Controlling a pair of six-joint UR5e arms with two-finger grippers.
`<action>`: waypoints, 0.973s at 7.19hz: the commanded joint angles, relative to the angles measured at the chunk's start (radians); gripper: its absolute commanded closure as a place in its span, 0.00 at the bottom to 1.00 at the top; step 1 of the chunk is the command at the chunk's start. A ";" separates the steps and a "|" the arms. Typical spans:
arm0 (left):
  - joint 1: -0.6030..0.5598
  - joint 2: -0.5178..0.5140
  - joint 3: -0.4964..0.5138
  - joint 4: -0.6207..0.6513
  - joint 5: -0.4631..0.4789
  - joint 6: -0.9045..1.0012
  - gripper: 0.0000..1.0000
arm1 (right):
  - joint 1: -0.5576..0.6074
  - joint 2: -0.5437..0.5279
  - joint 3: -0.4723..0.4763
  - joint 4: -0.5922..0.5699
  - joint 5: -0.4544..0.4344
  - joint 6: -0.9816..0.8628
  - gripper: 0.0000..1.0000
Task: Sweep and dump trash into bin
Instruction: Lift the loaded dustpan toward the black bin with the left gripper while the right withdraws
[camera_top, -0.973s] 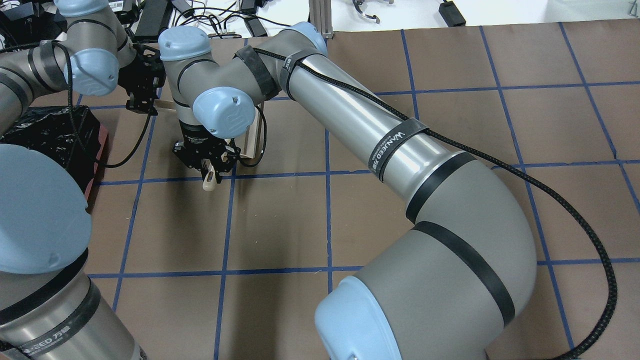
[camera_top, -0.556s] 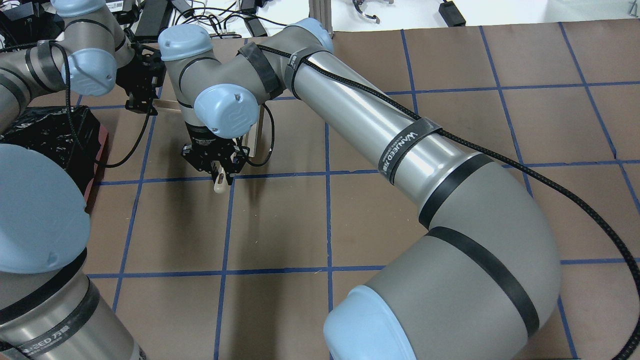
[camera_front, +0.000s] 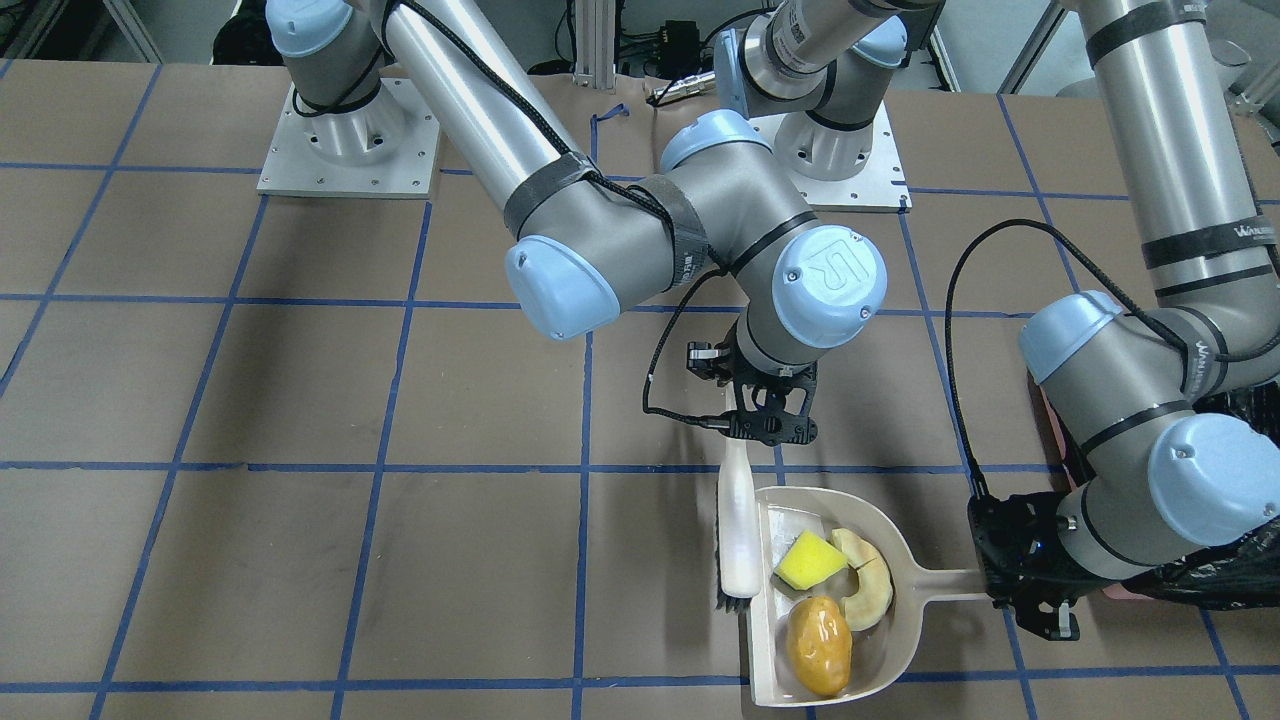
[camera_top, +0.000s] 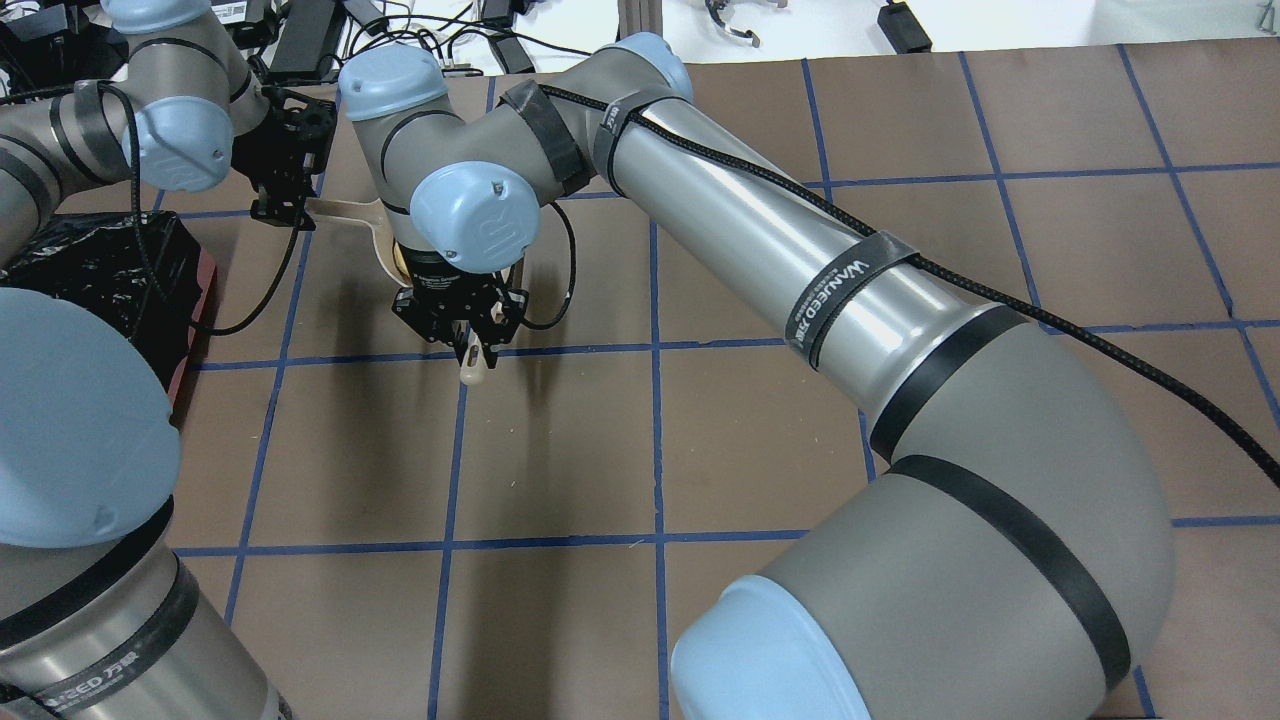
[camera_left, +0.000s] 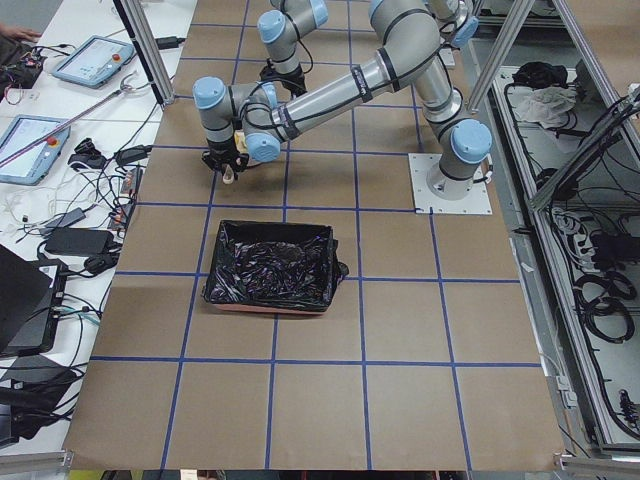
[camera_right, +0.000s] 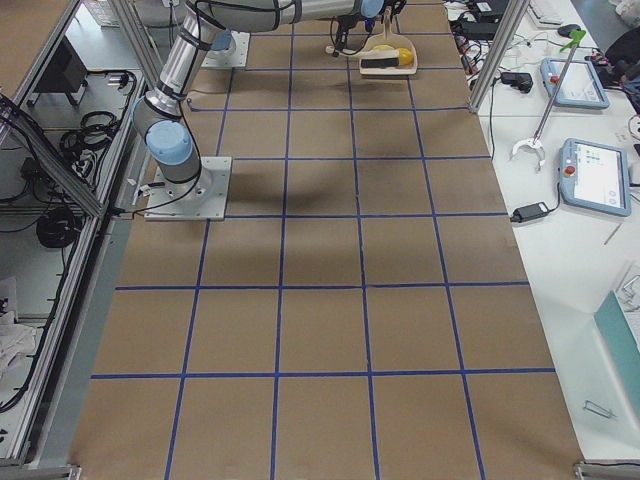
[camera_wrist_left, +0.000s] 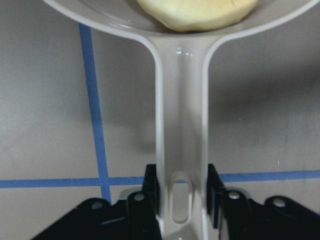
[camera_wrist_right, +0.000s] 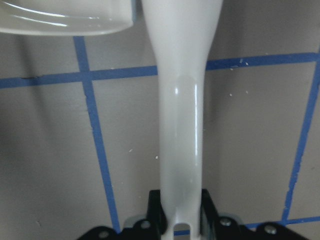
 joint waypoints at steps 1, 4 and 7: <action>0.009 0.003 0.000 -0.002 -0.025 0.000 0.79 | -0.044 -0.075 0.023 0.113 -0.051 -0.039 1.00; 0.106 0.023 0.002 -0.011 -0.091 0.038 0.79 | -0.213 -0.247 0.254 0.106 -0.049 -0.152 1.00; 0.196 0.092 0.014 -0.061 -0.054 0.096 0.79 | -0.421 -0.365 0.410 0.101 -0.057 -0.369 1.00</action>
